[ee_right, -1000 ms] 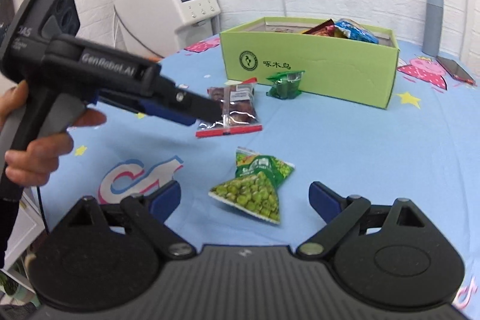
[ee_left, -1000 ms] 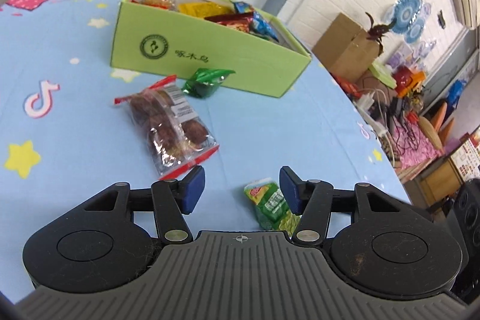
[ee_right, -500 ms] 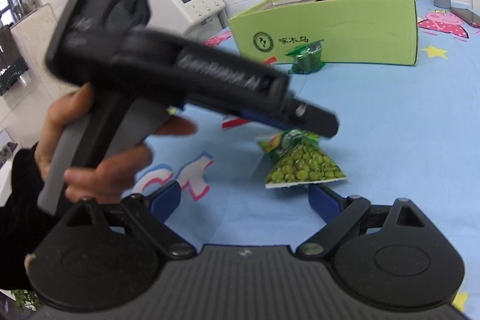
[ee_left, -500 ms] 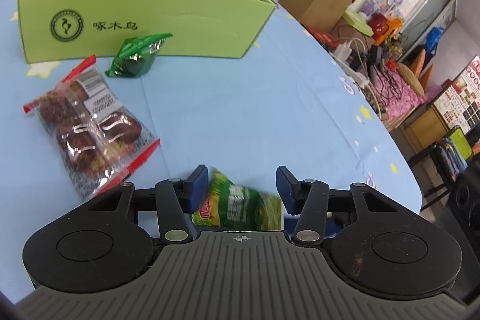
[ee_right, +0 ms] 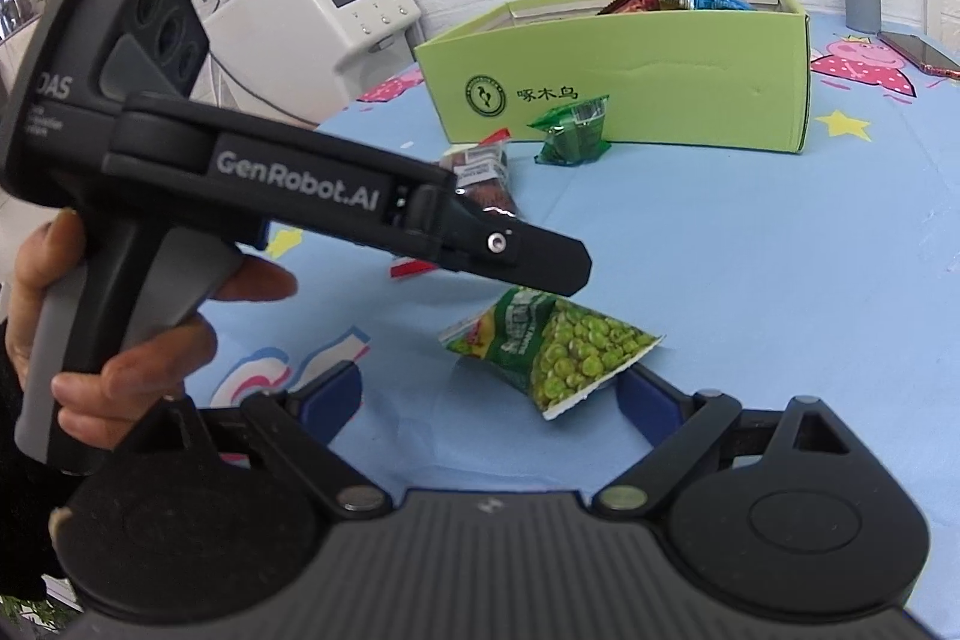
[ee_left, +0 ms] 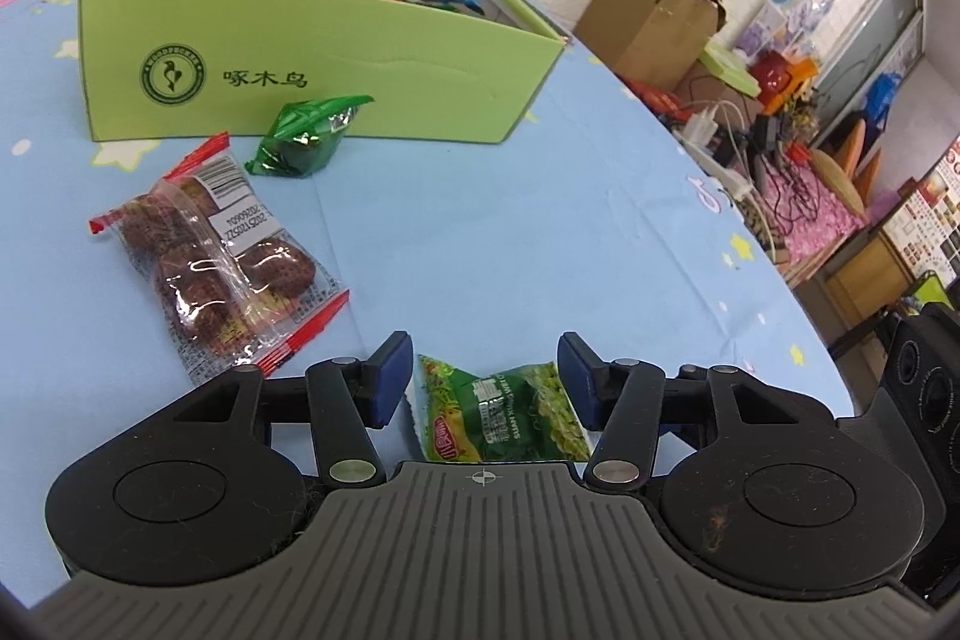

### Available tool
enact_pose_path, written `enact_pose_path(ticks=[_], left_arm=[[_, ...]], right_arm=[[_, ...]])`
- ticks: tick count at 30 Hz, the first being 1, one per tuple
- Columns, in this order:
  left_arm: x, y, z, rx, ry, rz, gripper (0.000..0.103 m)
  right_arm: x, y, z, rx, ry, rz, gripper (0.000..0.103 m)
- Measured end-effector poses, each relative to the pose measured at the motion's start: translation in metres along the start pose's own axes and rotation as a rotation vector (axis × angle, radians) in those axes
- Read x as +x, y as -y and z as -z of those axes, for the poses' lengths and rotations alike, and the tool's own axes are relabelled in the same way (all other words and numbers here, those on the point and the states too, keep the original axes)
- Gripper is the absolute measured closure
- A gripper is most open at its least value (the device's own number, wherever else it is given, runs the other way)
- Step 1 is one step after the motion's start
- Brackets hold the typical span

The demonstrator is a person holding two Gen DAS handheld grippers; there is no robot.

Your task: Organize snacks

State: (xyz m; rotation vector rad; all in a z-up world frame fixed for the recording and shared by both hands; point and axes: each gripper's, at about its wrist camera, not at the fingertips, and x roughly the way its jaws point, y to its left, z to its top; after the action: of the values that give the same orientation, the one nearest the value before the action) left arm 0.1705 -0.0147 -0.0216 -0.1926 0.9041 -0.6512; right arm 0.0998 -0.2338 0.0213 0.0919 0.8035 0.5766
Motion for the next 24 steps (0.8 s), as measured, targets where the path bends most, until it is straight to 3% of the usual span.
enact_pose_path(ticks=[7,13,18,21,24], left_arm=[[-0.002,0.004,-0.002,0.007,0.004,0.010,0.059],[0.007,-0.004,0.010,-0.010,-0.021,0.003,0.050],[0.010,-0.004,0.018,0.000,-0.005,0.000,0.057],[0.008,-0.002,0.022,0.011,0.005,-0.013,0.066],[0.009,-0.002,0.024,-0.010,0.009,-0.012,0.069]], right_arm=[[0.001,-0.002,-0.002,-0.019,0.005,0.026,0.010],[0.003,0.001,0.002,-0.030,0.018,0.069,0.010],[0.009,-0.002,0.001,-0.077,0.029,0.078,0.012],[0.009,-0.006,0.002,-0.128,0.017,0.099,0.022],[0.006,-0.002,0.001,-0.108,0.016,0.077,0.024]])
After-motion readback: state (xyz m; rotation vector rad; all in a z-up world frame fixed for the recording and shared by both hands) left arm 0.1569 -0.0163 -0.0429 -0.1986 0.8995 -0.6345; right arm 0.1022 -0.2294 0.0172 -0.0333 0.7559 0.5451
